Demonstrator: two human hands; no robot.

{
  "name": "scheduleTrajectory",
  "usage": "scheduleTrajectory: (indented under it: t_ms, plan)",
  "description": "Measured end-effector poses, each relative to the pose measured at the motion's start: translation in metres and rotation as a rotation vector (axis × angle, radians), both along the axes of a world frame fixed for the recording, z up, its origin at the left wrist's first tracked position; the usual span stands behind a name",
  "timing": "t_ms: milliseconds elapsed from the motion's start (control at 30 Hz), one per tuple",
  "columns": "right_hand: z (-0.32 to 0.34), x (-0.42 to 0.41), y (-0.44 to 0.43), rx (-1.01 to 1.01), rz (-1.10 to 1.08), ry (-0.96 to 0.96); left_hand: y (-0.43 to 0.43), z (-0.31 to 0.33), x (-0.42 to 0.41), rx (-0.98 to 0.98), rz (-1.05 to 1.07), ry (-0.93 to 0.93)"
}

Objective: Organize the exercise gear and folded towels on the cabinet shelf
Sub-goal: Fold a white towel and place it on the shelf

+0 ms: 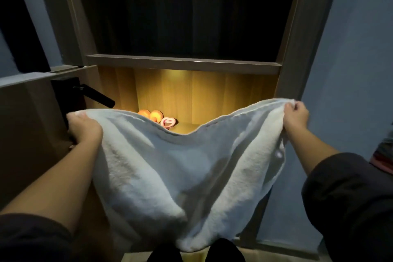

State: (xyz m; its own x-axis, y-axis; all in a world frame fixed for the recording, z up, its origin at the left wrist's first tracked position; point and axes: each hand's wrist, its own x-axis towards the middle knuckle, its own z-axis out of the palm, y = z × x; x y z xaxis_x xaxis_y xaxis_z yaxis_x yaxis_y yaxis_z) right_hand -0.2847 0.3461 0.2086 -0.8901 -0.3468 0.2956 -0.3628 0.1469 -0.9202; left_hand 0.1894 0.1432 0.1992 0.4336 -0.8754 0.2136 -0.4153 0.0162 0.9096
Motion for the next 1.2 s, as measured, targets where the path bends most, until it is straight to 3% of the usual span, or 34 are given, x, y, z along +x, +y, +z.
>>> scheduleTrajectory:
  t_ms: [67, 133, 167, 233, 300, 400, 467, 567, 733, 867, 933, 1033, 1133, 1200]
  plan:
    - [-0.005, -0.003, 0.004, 0.468, 0.091, -0.041, -0.004, -0.006, 0.007, 0.199, -0.064, -0.131]
    - [-0.010, 0.005, 0.006, 0.664, 0.156, 0.019, 0.002, -0.012, 0.003, 0.299, -0.135, -0.206]
    - [-0.012, 0.011, 0.003, 0.583, 0.174, 0.065, 0.005, -0.014, -0.002, 0.255, -0.150, -0.228]
    - [-0.012, 0.027, -0.006, 0.234, 0.161, 0.117, 0.010, -0.013, -0.013, 0.058, -0.119, -0.180]
    - [-0.006, 0.038, -0.012, 0.011, 0.151, 0.071, 0.011, -0.007, -0.016, -0.043, -0.073, -0.087]
    - [-0.002, 0.047, -0.014, 0.154, 0.181, 0.028, 0.007, 0.000, -0.015, 0.089, -0.016, -0.055]
    - [-0.002, 0.057, -0.019, 0.137, 0.290, 0.064, 0.013, -0.001, -0.024, 0.064, -0.061, -0.085]
    - [0.015, 0.091, -0.027, 0.091, 0.501, 0.191, 0.027, 0.001, -0.056, -0.109, -0.455, -0.179]
    - [0.045, 0.142, -0.022, 0.068, 0.931, 0.256, 0.070, 0.032, -0.113, -0.152, -1.028, -0.427]
    - [0.052, 0.162, -0.012, 0.024, 1.007, 0.308, 0.095, 0.042, -0.136, -0.086, -1.315, -0.310]
    - [0.048, 0.163, -0.007, 0.018, 0.958, 0.260, 0.104, 0.039, -0.142, -0.119, -1.261, -0.216]
    - [0.028, 0.155, -0.002, 0.092, 0.927, 0.165, 0.108, 0.032, -0.147, -0.239, -1.071, -0.237]
    - [-0.006, 0.150, 0.000, 0.269, 1.013, 0.093, 0.106, 0.030, -0.144, -0.290, -0.989, -0.152]
    - [-0.035, 0.144, -0.002, 0.418, 0.980, 0.165, 0.102, 0.032, -0.138, -0.322, -0.945, -0.074]
